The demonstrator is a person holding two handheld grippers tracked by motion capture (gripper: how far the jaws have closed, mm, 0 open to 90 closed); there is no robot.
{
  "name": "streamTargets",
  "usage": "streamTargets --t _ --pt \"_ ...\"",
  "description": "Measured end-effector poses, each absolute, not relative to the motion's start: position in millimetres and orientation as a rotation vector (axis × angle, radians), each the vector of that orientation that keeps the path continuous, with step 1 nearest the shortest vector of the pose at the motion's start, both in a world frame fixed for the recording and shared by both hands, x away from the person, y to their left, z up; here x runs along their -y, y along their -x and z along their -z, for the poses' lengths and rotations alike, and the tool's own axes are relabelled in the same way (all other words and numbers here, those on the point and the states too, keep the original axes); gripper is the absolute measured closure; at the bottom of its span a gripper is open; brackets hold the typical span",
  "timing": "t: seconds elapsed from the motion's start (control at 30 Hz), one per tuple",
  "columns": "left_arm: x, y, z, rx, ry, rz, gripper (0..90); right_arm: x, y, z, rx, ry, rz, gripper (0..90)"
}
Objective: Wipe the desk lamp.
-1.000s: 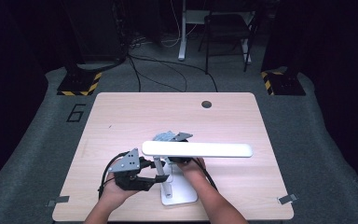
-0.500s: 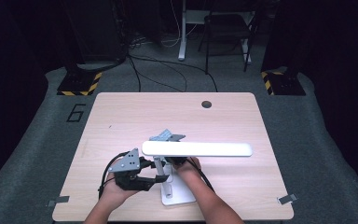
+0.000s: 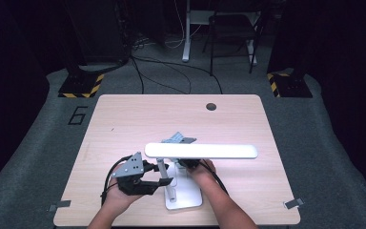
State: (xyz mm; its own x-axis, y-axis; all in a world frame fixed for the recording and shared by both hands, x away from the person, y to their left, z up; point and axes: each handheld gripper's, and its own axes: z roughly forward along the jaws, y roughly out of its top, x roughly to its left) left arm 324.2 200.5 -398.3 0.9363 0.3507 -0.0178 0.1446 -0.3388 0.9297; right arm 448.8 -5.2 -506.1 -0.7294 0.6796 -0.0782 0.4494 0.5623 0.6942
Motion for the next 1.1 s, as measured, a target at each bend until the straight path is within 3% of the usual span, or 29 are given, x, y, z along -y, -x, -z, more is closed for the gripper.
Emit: streamTargets --t 0.5,1.1 --pt "-200.6 -325.5 399.8 -0.35 -1.913 -0.207 53.3 54.8 -448.0 504.4 -2.426 -1.014 -0.885 81.8" --pt "-202.3 -327.6 400.9 -0.338 -1.905 -0.198 53.2 -19.9 -445.6 503.6 -2.474 -0.982 -1.006 82.3"
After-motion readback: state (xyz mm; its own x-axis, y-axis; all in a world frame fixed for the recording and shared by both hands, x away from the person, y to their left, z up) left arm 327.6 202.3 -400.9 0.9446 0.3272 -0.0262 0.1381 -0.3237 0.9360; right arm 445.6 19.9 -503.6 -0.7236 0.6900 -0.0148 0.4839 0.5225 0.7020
